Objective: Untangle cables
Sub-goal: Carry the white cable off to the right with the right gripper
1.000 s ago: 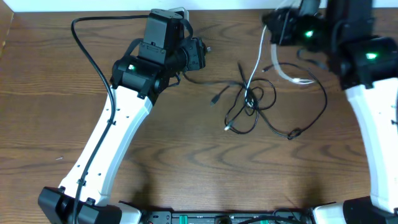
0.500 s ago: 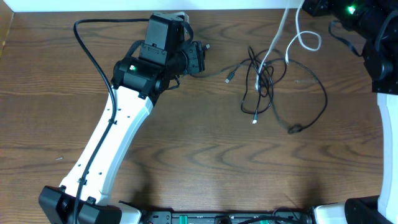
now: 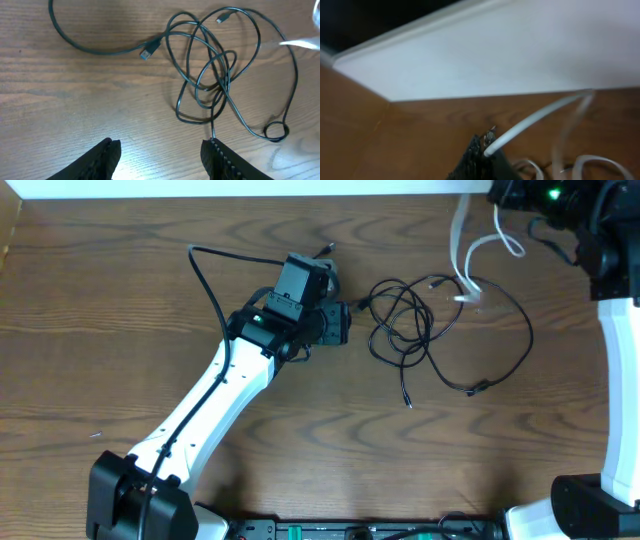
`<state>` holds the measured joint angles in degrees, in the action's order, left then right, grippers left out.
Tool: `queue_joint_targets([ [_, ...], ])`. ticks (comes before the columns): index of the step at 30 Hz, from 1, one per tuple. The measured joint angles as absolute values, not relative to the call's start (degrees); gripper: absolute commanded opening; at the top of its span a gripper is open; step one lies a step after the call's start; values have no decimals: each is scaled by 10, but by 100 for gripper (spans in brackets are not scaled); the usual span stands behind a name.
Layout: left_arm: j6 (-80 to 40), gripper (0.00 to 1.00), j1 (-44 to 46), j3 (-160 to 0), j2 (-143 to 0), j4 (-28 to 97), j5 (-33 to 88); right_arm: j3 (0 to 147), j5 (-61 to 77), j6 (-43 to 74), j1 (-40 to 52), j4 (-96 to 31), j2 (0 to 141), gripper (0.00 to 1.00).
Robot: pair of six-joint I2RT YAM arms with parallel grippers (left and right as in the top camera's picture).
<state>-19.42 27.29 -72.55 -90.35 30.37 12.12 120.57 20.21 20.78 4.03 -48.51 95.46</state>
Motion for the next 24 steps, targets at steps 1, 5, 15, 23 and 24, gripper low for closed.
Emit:
queue_joint_targets([
  [1, -194, 58, 273, -725, -903, 302, 121, 1206, 199, 203, 31, -480, 954, 1],
  [5, -194, 58, 273, -725, -903, 295, 121, 1206, 185, 182, -28, -465, 954, 1],
  [15, -194, 58, 273, -725, -903, 293, 121, 1207, 128, 103, -229, -410, 971, 1],
  [23, -194, 58, 273, -725, -903, 289, 121, 1211, 113, 71, -291, -305, 1108, 1],
  [24, -194, 58, 273, -725, -903, 289, 121, 1211, 111, 70, -298, -298, 1137, 1],
])
